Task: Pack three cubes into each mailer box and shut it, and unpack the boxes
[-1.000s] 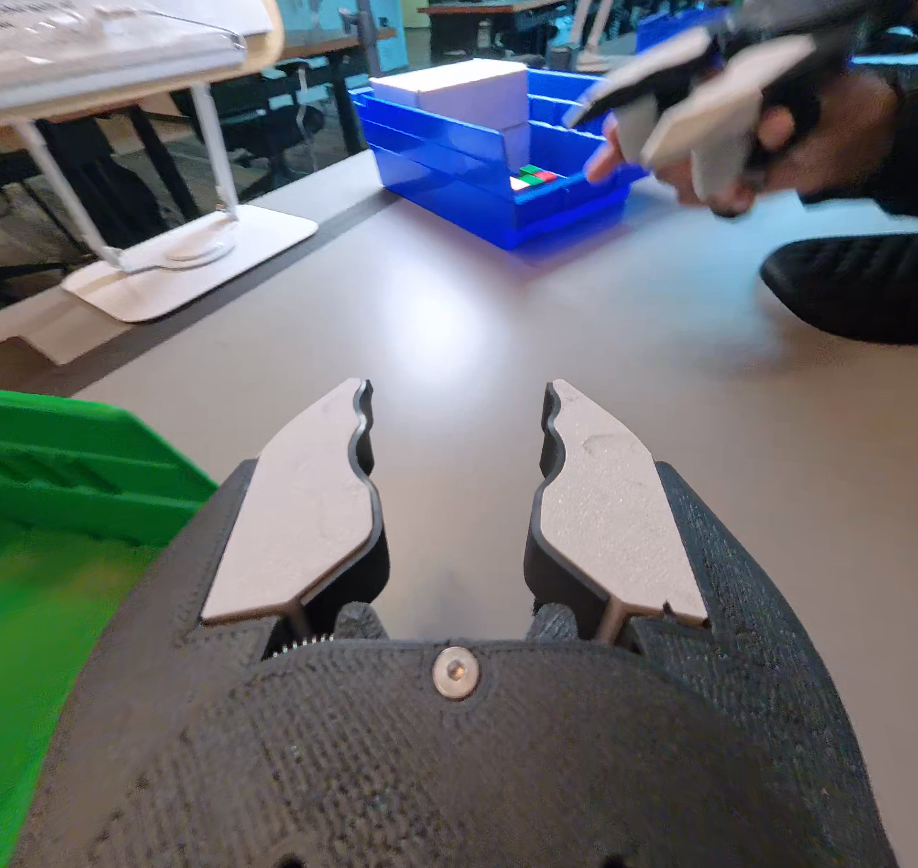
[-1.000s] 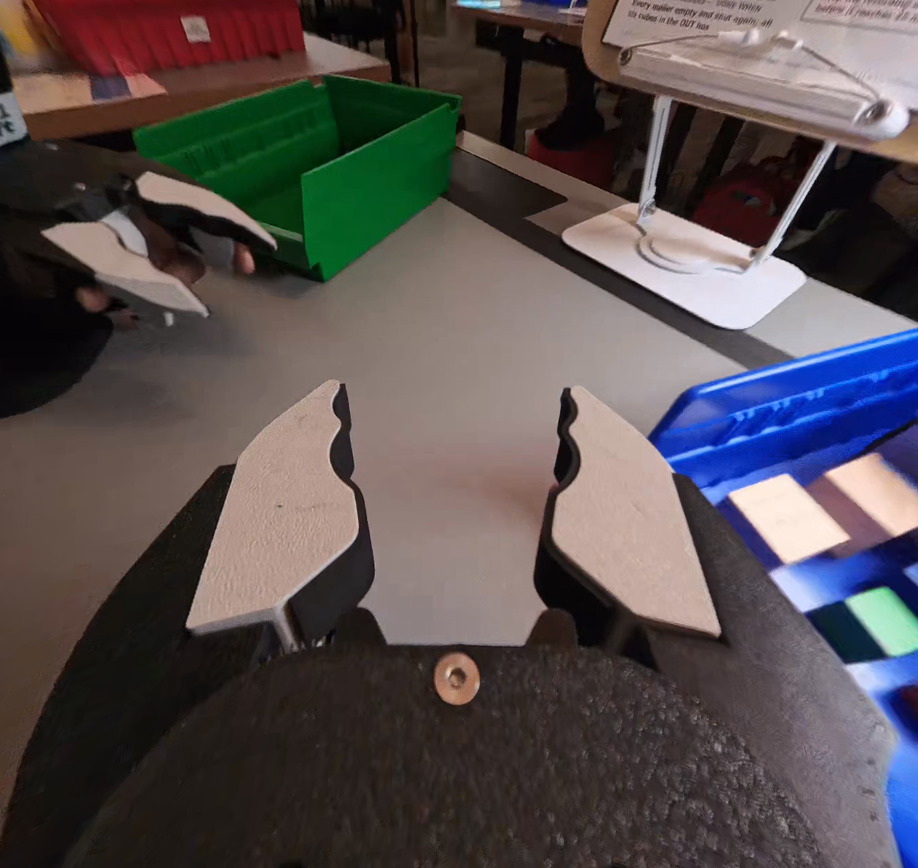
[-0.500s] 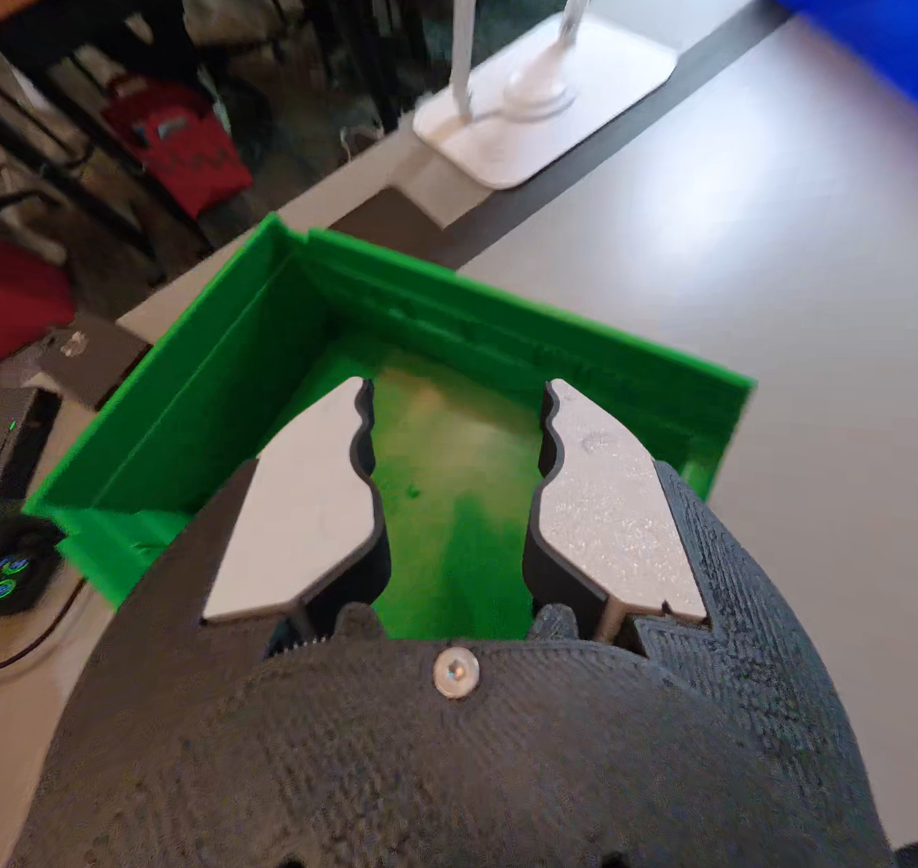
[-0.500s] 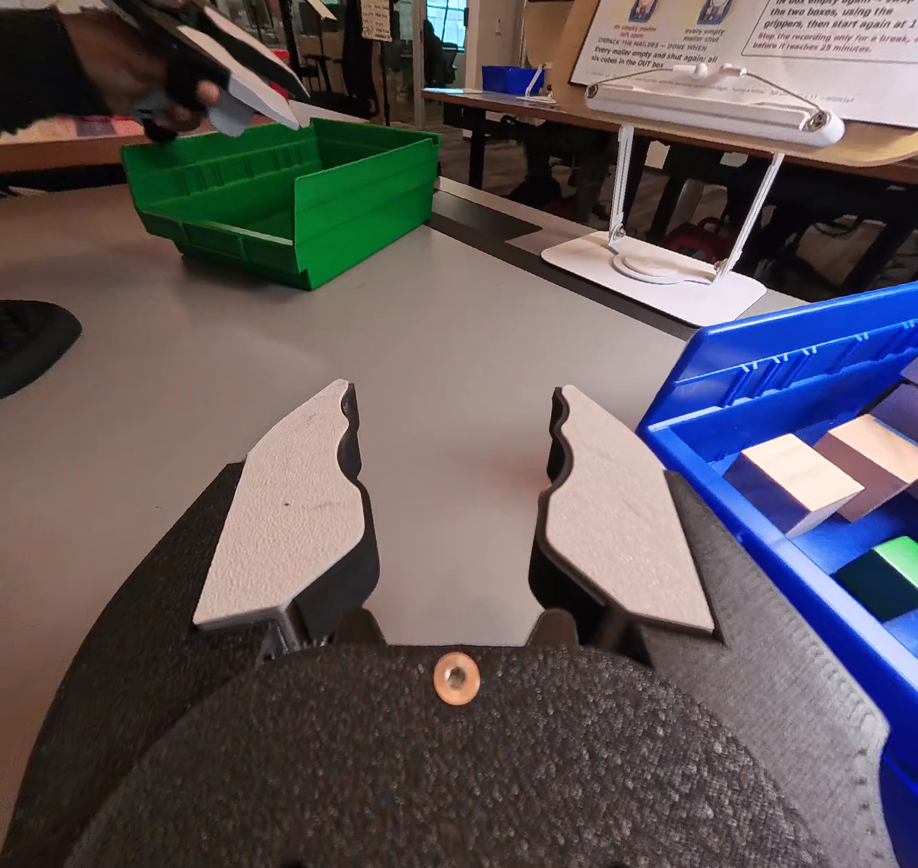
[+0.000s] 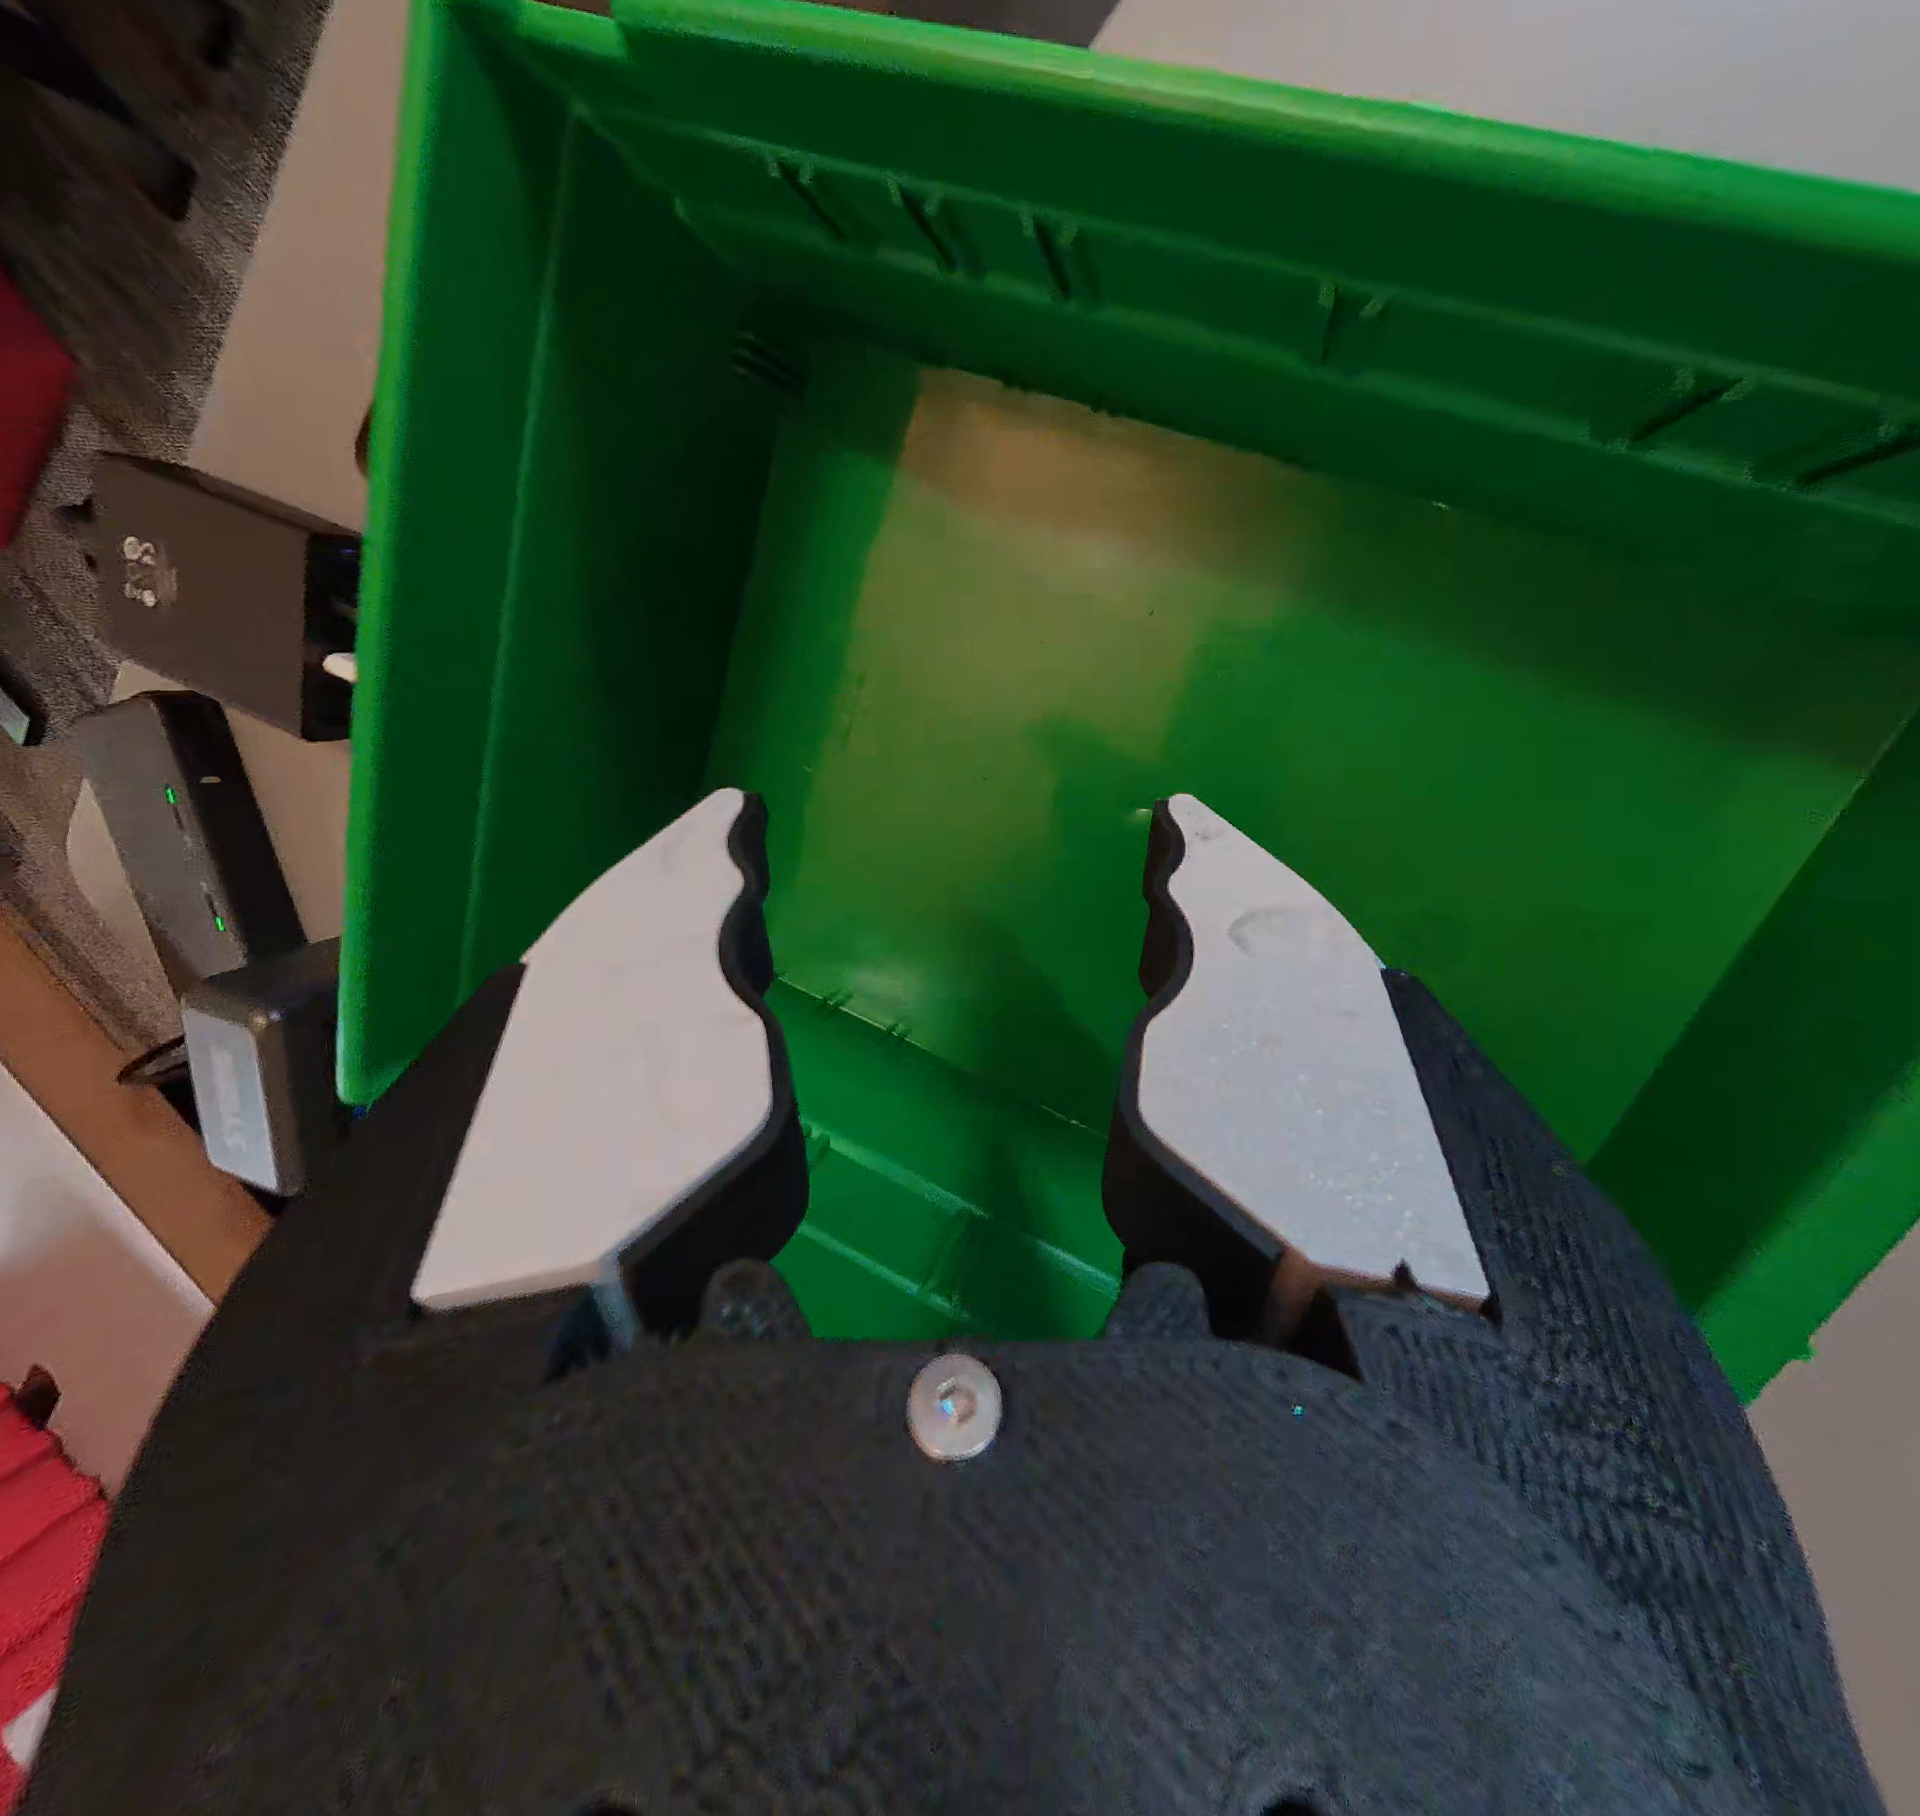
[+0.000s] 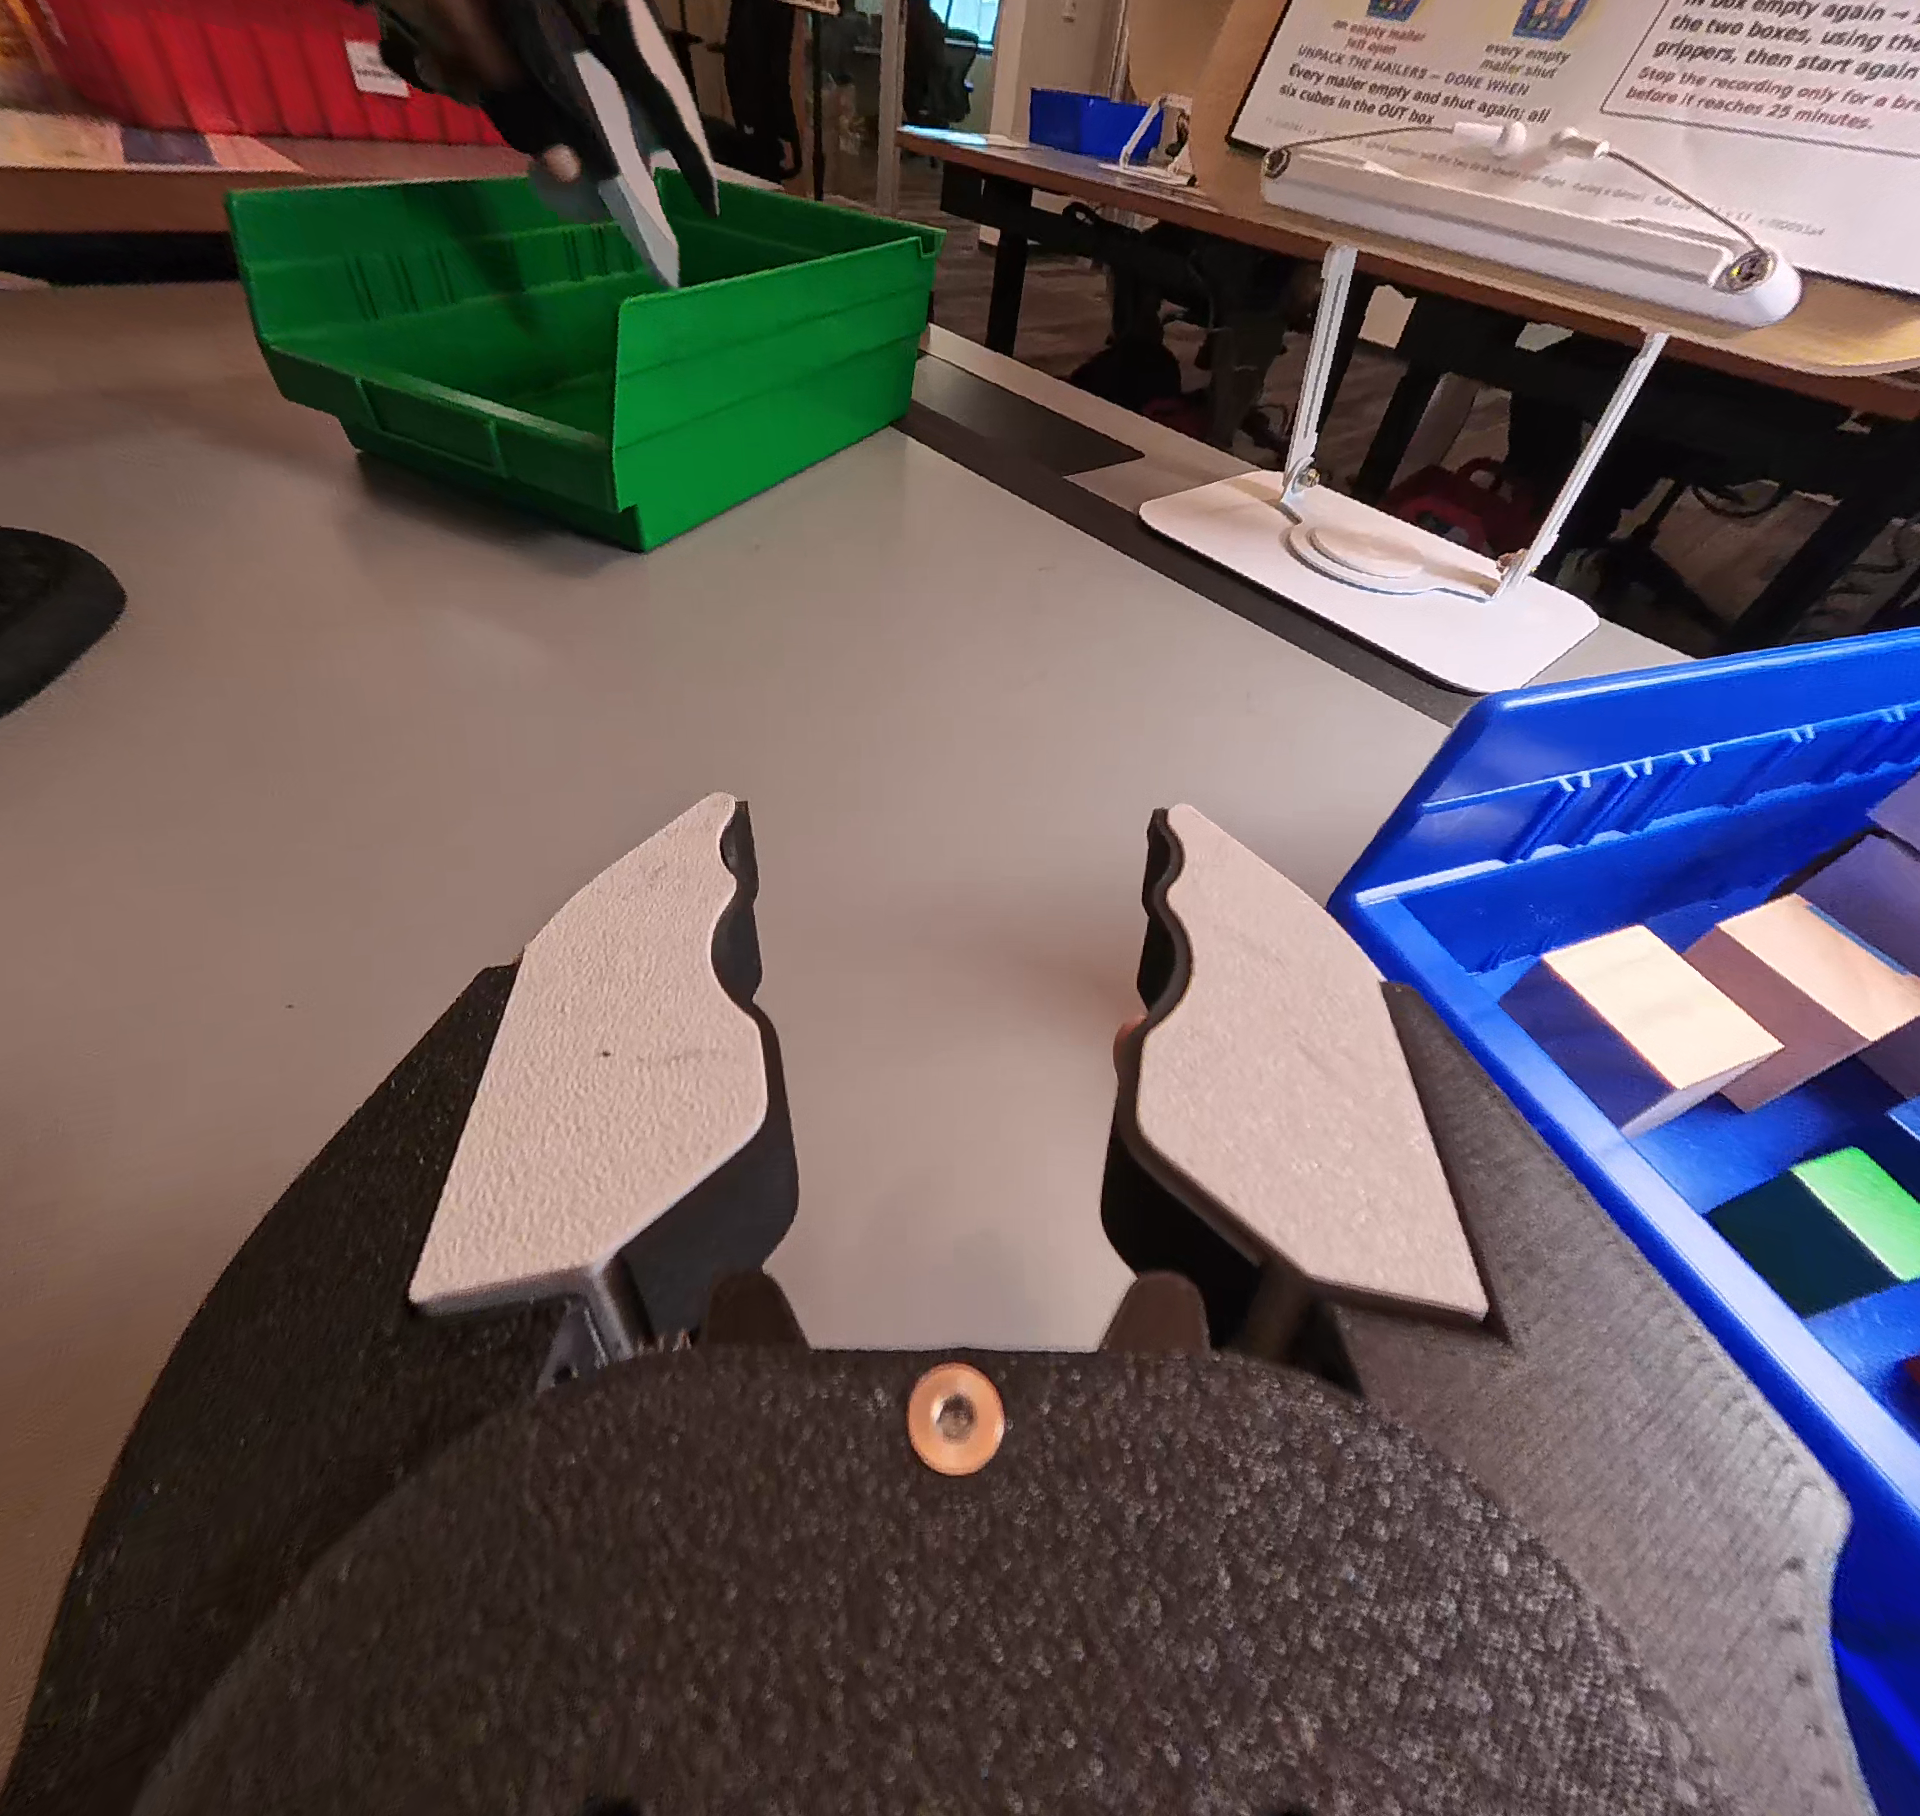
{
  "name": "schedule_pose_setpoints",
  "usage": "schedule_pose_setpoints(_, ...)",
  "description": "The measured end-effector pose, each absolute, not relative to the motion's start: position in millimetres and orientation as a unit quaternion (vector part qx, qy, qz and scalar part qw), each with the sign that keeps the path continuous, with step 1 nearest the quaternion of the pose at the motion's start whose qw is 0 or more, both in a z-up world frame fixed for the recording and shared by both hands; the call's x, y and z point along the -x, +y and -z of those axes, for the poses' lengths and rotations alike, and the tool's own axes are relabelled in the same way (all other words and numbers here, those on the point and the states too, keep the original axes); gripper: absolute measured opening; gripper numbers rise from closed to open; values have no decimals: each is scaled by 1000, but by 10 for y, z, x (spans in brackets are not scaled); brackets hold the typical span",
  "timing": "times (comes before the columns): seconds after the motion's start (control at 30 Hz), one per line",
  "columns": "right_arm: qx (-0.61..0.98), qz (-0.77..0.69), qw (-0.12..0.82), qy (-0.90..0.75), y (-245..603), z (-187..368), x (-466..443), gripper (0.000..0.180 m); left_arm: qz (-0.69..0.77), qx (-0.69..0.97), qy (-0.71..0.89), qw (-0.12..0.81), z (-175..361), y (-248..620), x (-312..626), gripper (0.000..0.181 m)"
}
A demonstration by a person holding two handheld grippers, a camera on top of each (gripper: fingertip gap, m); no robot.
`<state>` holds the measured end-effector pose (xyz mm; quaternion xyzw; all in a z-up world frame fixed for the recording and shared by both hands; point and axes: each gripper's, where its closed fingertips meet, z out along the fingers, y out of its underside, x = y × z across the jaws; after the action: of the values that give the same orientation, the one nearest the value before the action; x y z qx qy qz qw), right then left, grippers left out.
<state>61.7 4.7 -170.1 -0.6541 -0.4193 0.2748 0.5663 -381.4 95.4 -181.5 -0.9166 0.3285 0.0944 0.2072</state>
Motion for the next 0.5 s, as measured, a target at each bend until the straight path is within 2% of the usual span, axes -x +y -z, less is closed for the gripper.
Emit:
schedule_pose_setpoints(0.03, 654, -274, 567, -419, 51, 1699, -624, 72, -97, 916, 335, 199, 1860, 965, 3807, 70)
schedule_pose_setpoints(0.2, 657, -282, 567, -410, 76, 1679, -658, 71, -74, 913, 358, 179, 1969, 910, 3690, 68)
schedule_pose_setpoints(0.33, 659, -283, 562, -412, 76, 1705, -646, 71, 34, 911, 403, 75, 2124, 402, 3390, 56)
schedule_pose_setpoints(0.5, 658, -279, 559, -420, 60, 1735, -616, 70, 148, 890, 429, -54, 2207, -269, 3040, 48)
